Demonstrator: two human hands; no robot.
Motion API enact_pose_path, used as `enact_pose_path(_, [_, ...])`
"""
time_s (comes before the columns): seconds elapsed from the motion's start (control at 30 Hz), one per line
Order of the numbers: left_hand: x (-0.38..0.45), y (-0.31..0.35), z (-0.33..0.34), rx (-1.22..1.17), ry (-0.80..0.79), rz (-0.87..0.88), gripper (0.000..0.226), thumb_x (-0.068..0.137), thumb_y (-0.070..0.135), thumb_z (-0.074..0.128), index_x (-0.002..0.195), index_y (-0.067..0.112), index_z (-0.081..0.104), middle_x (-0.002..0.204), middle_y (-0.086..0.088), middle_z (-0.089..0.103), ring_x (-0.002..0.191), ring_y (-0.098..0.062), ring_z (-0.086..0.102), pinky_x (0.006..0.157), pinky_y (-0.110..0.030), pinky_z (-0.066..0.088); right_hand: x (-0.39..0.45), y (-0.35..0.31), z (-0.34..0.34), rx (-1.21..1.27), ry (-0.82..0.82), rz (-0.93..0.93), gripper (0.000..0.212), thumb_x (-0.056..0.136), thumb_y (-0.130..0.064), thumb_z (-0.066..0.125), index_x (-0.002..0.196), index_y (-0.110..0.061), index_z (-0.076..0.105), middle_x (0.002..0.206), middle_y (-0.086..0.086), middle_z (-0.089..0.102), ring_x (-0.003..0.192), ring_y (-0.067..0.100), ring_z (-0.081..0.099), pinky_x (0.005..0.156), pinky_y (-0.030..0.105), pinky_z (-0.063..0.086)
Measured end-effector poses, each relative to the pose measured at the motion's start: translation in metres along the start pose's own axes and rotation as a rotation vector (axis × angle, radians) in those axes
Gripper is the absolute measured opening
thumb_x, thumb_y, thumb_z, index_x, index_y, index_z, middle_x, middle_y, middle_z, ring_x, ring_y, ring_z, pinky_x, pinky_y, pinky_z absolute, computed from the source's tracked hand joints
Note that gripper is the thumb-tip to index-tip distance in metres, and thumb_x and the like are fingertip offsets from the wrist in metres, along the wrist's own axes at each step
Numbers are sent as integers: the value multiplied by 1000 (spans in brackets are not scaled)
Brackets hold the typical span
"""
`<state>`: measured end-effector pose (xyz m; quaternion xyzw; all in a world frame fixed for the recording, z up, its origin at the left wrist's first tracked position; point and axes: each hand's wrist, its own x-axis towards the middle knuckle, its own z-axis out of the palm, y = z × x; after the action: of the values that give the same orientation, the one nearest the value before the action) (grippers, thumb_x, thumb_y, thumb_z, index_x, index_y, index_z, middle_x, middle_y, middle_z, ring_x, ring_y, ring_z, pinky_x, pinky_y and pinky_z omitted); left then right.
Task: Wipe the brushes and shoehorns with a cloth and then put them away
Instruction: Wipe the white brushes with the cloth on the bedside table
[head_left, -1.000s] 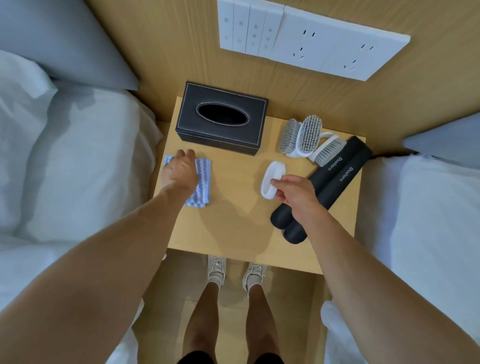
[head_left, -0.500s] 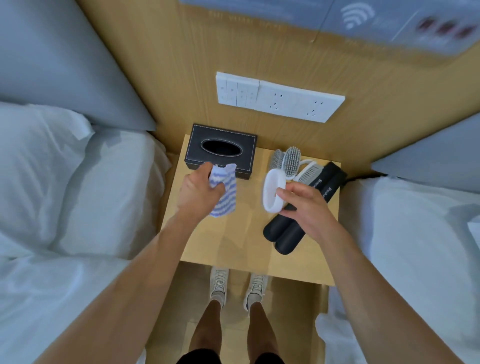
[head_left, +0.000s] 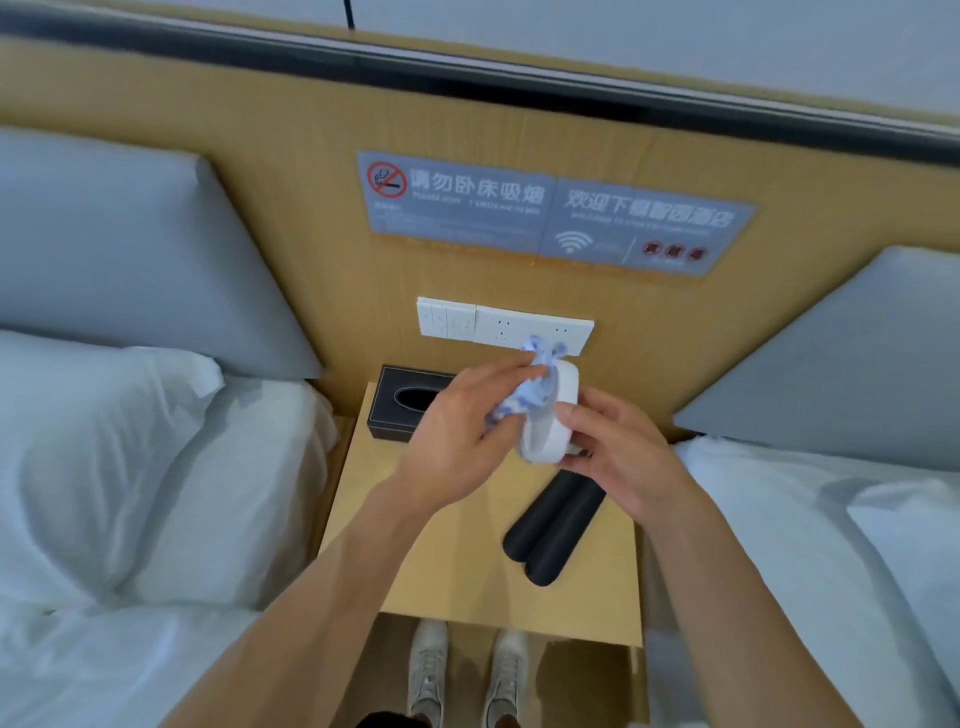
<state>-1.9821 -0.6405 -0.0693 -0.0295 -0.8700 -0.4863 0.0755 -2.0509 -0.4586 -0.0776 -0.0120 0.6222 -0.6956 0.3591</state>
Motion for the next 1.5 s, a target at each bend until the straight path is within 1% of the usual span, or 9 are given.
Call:
enact_pose_path(0.1, [2, 16, -4, -68, -1, 35, 42, 101, 38, 41, 135, 21, 58, 146, 10, 49, 135, -4, 42, 109, -33, 39, -12, -15, 0, 11, -31, -36, 36, 86, -30, 72, 119, -18, 71, 120, 15, 71, 112, 35, 68, 92, 51, 57])
enact_pose_path(0.3, [1, 33, -11, 72, 118, 109, 34, 94, 8, 62, 127, 14, 66, 139, 3, 57, 126, -8, 54, 101, -13, 42, -22, -33, 11, 12, -42, -94, 37, 85, -29, 72, 119, -15, 71, 118, 20, 71, 105, 36, 69, 78, 41, 59])
enact_pose_path(0.5, [-14, 42, -19, 168, 101, 214, 23, 93, 6, 63, 113, 11, 73, 133, -1, 61, 118, -13, 60, 94, -30, 51, -26, -36, 20, 49, -84, -114, 46, 84, -31, 71, 128, -18, 65, 118, 18, 71, 103, 34, 70, 79, 44, 59])
enact_pose_path(0.63, [-26, 40, -23, 149, 33, 247, 20, 95, 10, 60, 110, 12, 72, 132, 1, 54, 113, -15, 56, 88, -33, 49, -28, -36, 20, 35, -122, -130, 62, 84, -29, 75, 140, -39, 51, 126, 9, 70, 105, 34, 70, 89, 54, 58])
enact_pose_path(0.8, [-31, 39, -29, 160, 19, 233, 27, 97, 20, 58, 121, 15, 68, 138, 0, 44, 105, -11, 55, 87, -21, 48, -35, -38, 26, 6, -173, -129, 47, 89, -26, 69, 134, -37, 59, 126, 10, 69, 106, 32, 70, 78, 43, 59])
enact_pose_path(0.97, [-23, 44, -33, 87, 159, 72, 42, 92, 17, 66, 132, 17, 53, 119, 7, 59, 105, -1, 56, 89, -17, 48, -36, -39, 30, -17, -163, -115, 50, 84, -24, 73, 131, -36, 62, 119, 11, 72, 99, 28, 73, 72, 38, 60])
enact_pose_path(1.13, [-19, 53, -34, 192, 175, 221, 30, 94, 5, 61, 123, 4, 65, 125, -5, 59, 109, -12, 59, 94, -19, 47, -35, -45, 27, 30, -124, -149, 50, 83, -22, 71, 132, -29, 63, 117, 15, 72, 98, 31, 72, 76, 43, 61])
enact_pose_path(1.27, [-22, 61, -38, 234, 76, 315, 27, 93, -5, 56, 114, 4, 71, 124, -7, 58, 103, -15, 59, 87, -23, 48, -35, -50, 25, 32, -97, -168, 50, 82, -23, 71, 132, -24, 62, 111, 16, 73, 92, 32, 72, 78, 47, 59])
enact_pose_path(1.5, [-21, 61, -61, 250, -220, 365, 26, 92, -2, 56, 108, 10, 73, 121, 2, 63, 108, -21, 56, 91, -40, 46, -42, -47, 22, -46, -126, -109, 44, 82, -27, 72, 126, -29, 66, 115, 15, 73, 93, 33, 72, 80, 47, 61])
